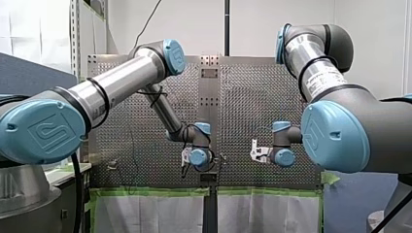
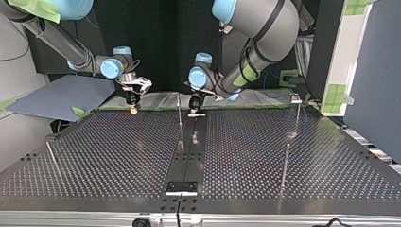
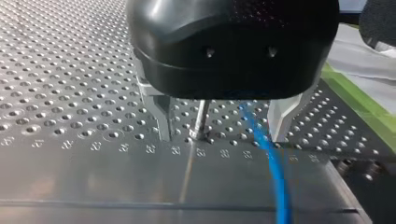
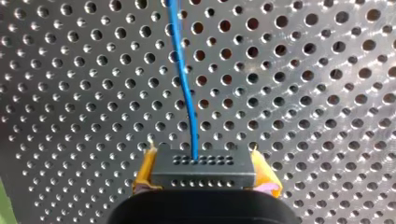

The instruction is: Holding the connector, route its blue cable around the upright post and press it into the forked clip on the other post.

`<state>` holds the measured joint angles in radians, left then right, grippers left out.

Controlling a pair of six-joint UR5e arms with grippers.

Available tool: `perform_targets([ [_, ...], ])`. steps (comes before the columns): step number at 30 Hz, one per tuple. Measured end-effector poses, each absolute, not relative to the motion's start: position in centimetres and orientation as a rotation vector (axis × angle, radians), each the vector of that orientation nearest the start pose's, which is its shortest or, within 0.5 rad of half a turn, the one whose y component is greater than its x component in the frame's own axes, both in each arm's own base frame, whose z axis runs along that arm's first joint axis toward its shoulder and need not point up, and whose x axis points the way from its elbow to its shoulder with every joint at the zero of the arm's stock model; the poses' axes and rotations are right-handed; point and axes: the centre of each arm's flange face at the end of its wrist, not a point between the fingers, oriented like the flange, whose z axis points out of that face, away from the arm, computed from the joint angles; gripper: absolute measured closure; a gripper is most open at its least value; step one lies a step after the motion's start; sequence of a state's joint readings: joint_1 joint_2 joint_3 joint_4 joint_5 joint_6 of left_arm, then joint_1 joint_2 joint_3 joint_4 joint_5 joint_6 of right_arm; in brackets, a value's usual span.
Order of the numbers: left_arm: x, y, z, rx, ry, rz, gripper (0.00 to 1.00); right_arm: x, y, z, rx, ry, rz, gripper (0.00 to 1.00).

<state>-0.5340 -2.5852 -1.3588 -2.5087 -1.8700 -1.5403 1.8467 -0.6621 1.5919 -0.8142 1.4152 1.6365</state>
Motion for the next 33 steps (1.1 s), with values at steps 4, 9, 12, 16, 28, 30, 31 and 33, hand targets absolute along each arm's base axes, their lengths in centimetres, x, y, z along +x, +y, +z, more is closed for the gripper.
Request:
perform_targets([
  [4, 55.8, -44.7, -0.8, 0.271, 1.735, -0.094, 0.00, 32.2, -59.0, -0.1, 1.600, -1.112, 1.492, 1.00],
  [9, 55.8, -44.8, 0.4, 0.270, 1.734, -0.091, 0.00, 32.1, -59.0, -0.2, 1.602, -1.111, 1.486, 1.00],
  [12, 55.9, -44.9, 1.7, 0.268, 1.731, -0.092, 0.00, 32.0, -59.0, -0.2, 1.602, -1.112, 1.485, 1.00],
  [16, 55.9, -44.9, 3.0, 0.268, 1.732, -0.092, 0.00, 32.0, -59.0, -0.2, 1.603, -1.112, 1.484, 1.00],
  [28, 55.6, -44.4, 3.0, 0.277, 1.770, -0.072, 0.00, 32.0, -59.0, -0.3, 1.603, -1.113, 1.484, 1.00],
  [30, 55.6, -44.4, 3.0, 0.277, 1.769, -0.072, 0.00, 32.0, -59.0, -0.3, 1.604, -1.113, 1.484, 1.00],
  [31, 55.6, -44.4, 3.0, 0.277, 1.769, -0.071, 0.00, 32.0, -59.0, -0.3, 1.603, -1.113, 1.484, 1.00],
  [33, 55.5, -44.4, 2.8, 0.279, 1.769, -0.067, 0.00, 32.0, -59.0, -0.3, 1.604, -1.114, 1.484, 1.00],
])
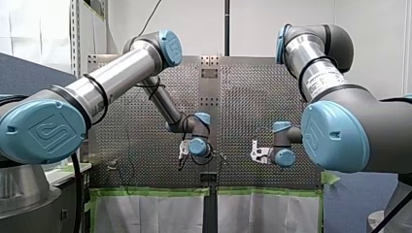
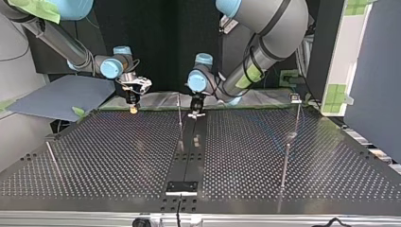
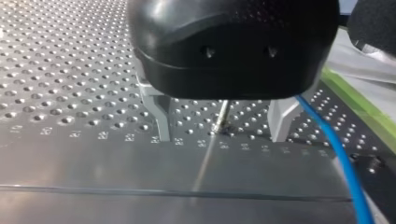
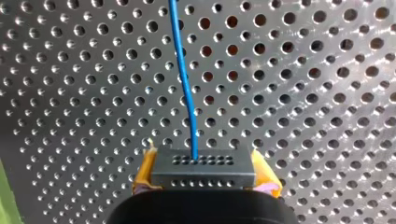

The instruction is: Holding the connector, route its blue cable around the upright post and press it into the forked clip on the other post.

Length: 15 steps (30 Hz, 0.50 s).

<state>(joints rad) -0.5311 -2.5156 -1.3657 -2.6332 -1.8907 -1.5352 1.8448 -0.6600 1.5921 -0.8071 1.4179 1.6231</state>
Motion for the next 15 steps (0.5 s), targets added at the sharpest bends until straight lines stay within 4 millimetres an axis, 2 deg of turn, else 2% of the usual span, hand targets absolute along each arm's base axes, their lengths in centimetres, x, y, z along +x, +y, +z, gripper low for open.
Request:
perform_targets([
  [15, 53.0, -42.6, 0.0, 0.321, 1.800, 0.046, 0.00, 32.0, -58.9, -0.4, 1.613, -1.122, 1.476, 1.00],
])
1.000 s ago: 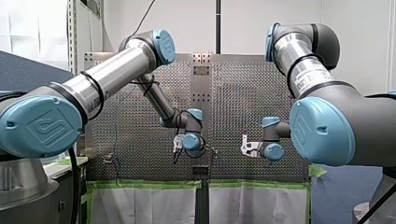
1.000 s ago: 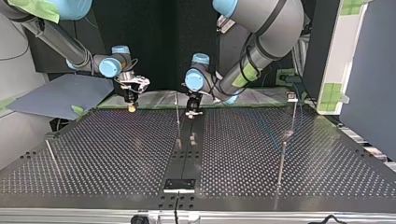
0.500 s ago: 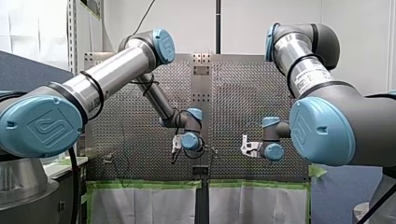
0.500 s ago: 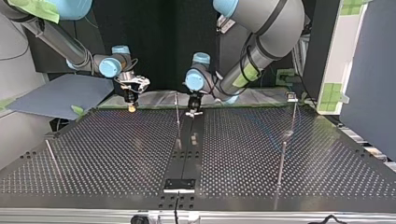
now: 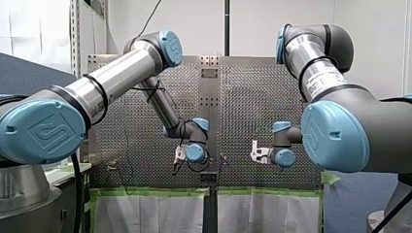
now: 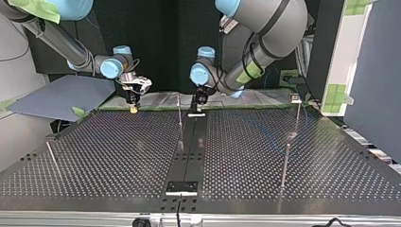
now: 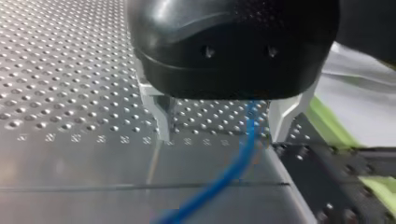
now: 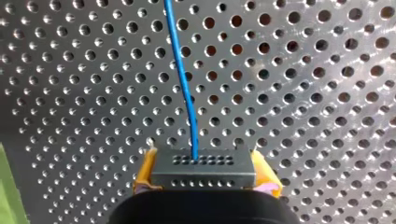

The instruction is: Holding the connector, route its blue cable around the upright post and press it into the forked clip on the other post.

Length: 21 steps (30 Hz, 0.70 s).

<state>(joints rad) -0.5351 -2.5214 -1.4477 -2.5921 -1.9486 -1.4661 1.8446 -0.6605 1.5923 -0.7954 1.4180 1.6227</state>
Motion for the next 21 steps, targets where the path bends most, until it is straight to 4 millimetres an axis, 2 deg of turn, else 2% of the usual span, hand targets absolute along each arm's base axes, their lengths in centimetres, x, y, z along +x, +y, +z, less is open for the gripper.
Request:
perform_targets([
  [6, 52.4, -41.9, -1.7, 0.328, 1.826, 0.092, 0.00, 31.9, -58.8, -0.4, 1.619, -1.126, 1.473, 1.00],
  [10, 51.7, -42.1, -2.2, 0.340, 1.836, 0.073, 0.00, 32.0, -58.8, -0.4, 1.621, -1.127, 1.471, 1.00],
  [15, 51.0, -42.9, -2.3, 0.366, 1.834, 0.036, 0.00, 31.9, -58.8, -0.5, 1.623, -1.129, 1.469, 1.00],
  [21, 51.0, -43.2, -1.4, 0.349, 1.820, 0.031, 0.00, 31.9, -58.7, -0.5, 1.625, -1.131, 1.467, 1.00],
])
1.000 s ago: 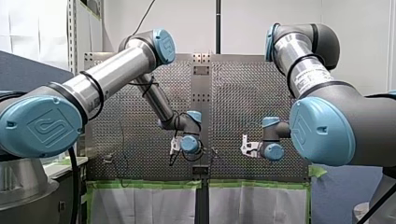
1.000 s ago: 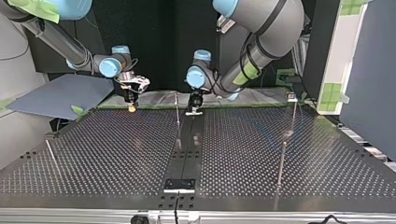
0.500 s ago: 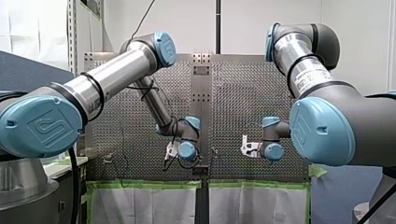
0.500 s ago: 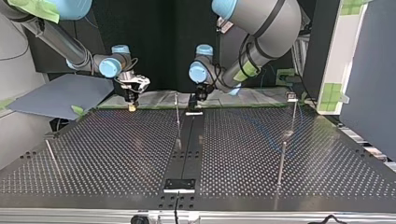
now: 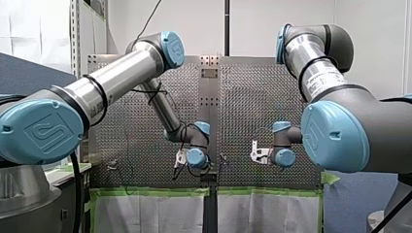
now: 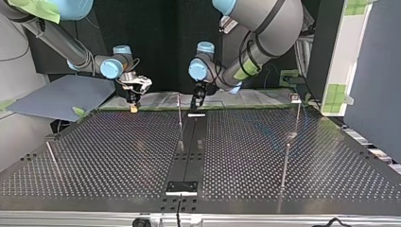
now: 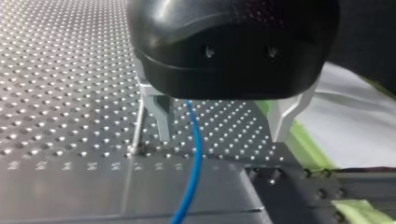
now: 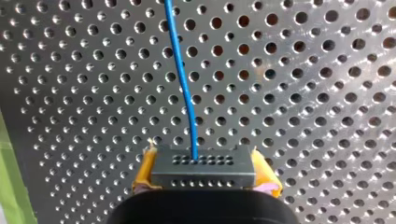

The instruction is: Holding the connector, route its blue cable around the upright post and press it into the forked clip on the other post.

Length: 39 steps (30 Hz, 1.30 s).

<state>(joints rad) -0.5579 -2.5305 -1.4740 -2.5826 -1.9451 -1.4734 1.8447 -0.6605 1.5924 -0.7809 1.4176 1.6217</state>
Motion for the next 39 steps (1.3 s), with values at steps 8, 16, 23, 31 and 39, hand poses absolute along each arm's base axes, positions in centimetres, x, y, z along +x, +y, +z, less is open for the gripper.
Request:
perform_targets([
  [8, 50.9, -43.5, 0.1, 0.331, 1.805, 0.008, 0.00, 31.9, -58.7, -0.5, 1.629, -1.134, 1.465, 1.00],
  [16, 48.7, -43.8, -0.8, 0.385, 1.827, -0.032, 0.00, 31.9, -58.7, -0.5, 1.629, -1.134, 1.465, 1.00],
  [23, 47.2, -44.2, 0.5, 0.371, 1.798, -0.097, 0.00, 31.9, -58.7, -0.5, 1.629, -1.134, 1.465, 1.00],
  [31, 44.5, -45.4, 3.1, 0.369, 1.738, -0.182, 0.00, 31.9, -58.6, -0.6, 1.632, -1.137, 1.463, 1.00],
  [39, 41.5, -45.8, 2.8, 0.369, 1.728, -0.185, 0.00, 31.9, -58.6, -0.6, 1.631, -1.141, 1.466, 1.00],
])
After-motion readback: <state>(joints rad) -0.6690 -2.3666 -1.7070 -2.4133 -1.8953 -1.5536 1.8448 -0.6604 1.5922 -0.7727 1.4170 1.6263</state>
